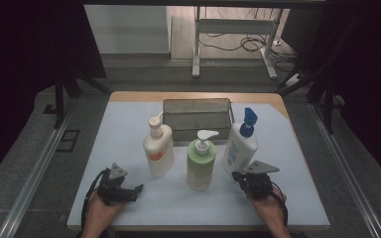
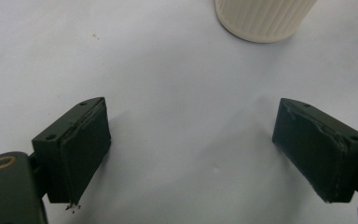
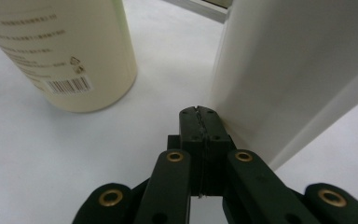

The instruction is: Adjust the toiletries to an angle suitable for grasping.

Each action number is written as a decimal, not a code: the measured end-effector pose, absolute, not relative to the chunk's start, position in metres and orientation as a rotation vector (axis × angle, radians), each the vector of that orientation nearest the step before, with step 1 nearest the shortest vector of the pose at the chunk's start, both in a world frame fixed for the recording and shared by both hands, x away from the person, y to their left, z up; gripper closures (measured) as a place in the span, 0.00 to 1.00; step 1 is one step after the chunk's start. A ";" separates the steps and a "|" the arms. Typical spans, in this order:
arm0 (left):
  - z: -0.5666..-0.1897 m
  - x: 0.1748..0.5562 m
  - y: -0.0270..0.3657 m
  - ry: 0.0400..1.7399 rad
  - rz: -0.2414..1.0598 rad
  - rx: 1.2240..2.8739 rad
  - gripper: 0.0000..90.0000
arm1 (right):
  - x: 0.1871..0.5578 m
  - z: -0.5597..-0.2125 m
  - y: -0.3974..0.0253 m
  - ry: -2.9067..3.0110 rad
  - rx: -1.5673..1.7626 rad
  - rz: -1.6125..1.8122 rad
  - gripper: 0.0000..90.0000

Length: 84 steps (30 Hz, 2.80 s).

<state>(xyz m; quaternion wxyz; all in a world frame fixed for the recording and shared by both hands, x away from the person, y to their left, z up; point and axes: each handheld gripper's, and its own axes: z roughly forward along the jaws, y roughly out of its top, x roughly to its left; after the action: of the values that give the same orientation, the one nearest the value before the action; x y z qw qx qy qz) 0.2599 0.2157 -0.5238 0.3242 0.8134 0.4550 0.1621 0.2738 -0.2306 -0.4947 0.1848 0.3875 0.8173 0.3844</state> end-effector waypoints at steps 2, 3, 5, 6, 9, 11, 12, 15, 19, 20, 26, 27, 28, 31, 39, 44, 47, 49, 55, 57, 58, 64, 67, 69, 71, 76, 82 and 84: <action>-0.524 0.260 0.216 1.193 0.425 2.134 0.12 | 0.274 -0.495 -0.233 2.300 1.097 1.075 0.99; -0.524 0.260 0.216 1.194 0.425 2.134 0.12 | 0.274 -0.495 -0.235 2.298 1.103 1.070 0.99; -0.524 0.260 0.216 1.194 0.425 2.133 0.12 | 0.275 -0.496 -0.239 2.293 1.114 1.064 0.99; -0.524 0.260 0.216 1.193 0.425 2.133 0.12 | 0.276 -0.496 -0.242 2.288 1.117 1.061 0.99; -0.524 0.260 0.216 1.193 0.425 2.134 0.12 | 0.276 -0.496 -0.247 2.287 1.128 1.060 0.99; -0.524 0.260 0.216 1.193 0.425 2.134 0.12 | 0.277 -0.497 -0.249 2.296 1.125 1.070 0.96; -0.524 0.260 0.216 1.193 0.425 2.134 0.12 | 0.277 -0.497 -0.248 2.302 1.123 1.072 0.95; -0.524 0.260 0.216 1.193 0.425 2.134 0.12 | 0.275 -0.496 -0.247 2.308 1.109 1.090 0.89; -0.524 0.260 0.216 1.193 0.425 2.134 0.12 | 0.271 -0.489 -0.251 2.312 1.105 1.130 0.81; -0.524 0.260 0.216 1.193 0.425 2.134 0.12 | 0.269 -0.487 -0.252 2.317 1.105 1.131 0.76; -0.524 0.260 0.216 1.193 0.425 2.134 0.12 | 0.261 -0.477 -0.267 2.318 1.095 1.172 0.55; -0.524 0.260 0.216 1.193 0.426 2.134 0.12 | 0.260 -0.475 -0.269 2.310 1.102 1.180 0.52; -0.524 0.260 0.216 1.194 0.426 2.134 0.12 | 0.260 -0.474 -0.272 2.306 1.102 1.190 0.48; -0.524 0.260 0.216 1.193 0.426 2.134 0.12 | 0.263 -0.470 -0.278 2.307 1.114 1.213 0.41; -0.524 0.260 0.216 1.193 0.425 2.134 0.12 | 0.275 -0.465 -0.279 2.275 1.101 1.178 0.16; -0.524 0.260 0.216 1.193 0.425 2.134 0.12 | 0.285 -0.464 -0.276 2.265 1.090 1.210 0.10; -0.524 0.260 0.216 1.194 0.425 2.134 0.12 | 0.291 -0.462 -0.274 2.276 1.094 1.218 0.07; -0.524 0.260 0.216 1.194 0.425 2.134 0.12 | 0.296 -0.461 -0.272 2.272 1.081 1.226 0.06; -0.524 0.260 0.216 1.194 0.425 2.134 0.12 | 0.308 -0.460 -0.265 2.281 1.086 1.219 0.06; -0.524 0.260 0.216 1.194 0.425 2.134 0.12 | 0.312 -0.459 -0.263 2.284 1.090 1.223 0.08; -0.524 0.260 0.216 1.193 0.425 2.134 0.12 | 0.313 -0.459 -0.262 2.279 1.097 1.224 0.10; -0.524 0.260 0.216 1.193 0.425 2.135 0.12 | 0.319 -0.454 -0.260 2.256 1.139 1.251 0.15; -0.524 0.260 0.216 1.193 0.425 2.135 0.12 | 0.319 -0.453 -0.259 2.242 1.125 1.226 0.21; -0.524 0.260 0.216 1.194 0.424 2.134 0.12 | 0.319 -0.453 -0.259 2.234 1.114 1.225 0.29; -0.524 0.260 0.216 1.193 0.425 2.134 0.12 | 0.319 -0.452 -0.261 2.222 1.103 1.248 0.36; -0.524 0.260 0.216 1.194 0.425 2.134 0.12 | 0.319 -0.451 -0.260 2.227 1.060 1.248 0.39; -0.524 0.260 0.216 1.194 0.424 2.134 0.12 | 0.321 -0.451 -0.260 2.232 1.022 1.255 0.39; -0.524 0.260 0.216 1.194 0.424 2.134 0.12 | 0.321 -0.450 -0.258 2.229 1.019 1.248 0.40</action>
<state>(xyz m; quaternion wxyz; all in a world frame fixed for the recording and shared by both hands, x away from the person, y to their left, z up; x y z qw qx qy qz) 0.2600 0.2157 -0.5237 0.3239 0.8136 0.4550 0.1618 0.3212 -0.2584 -0.4499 0.1943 0.3635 0.7950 0.4452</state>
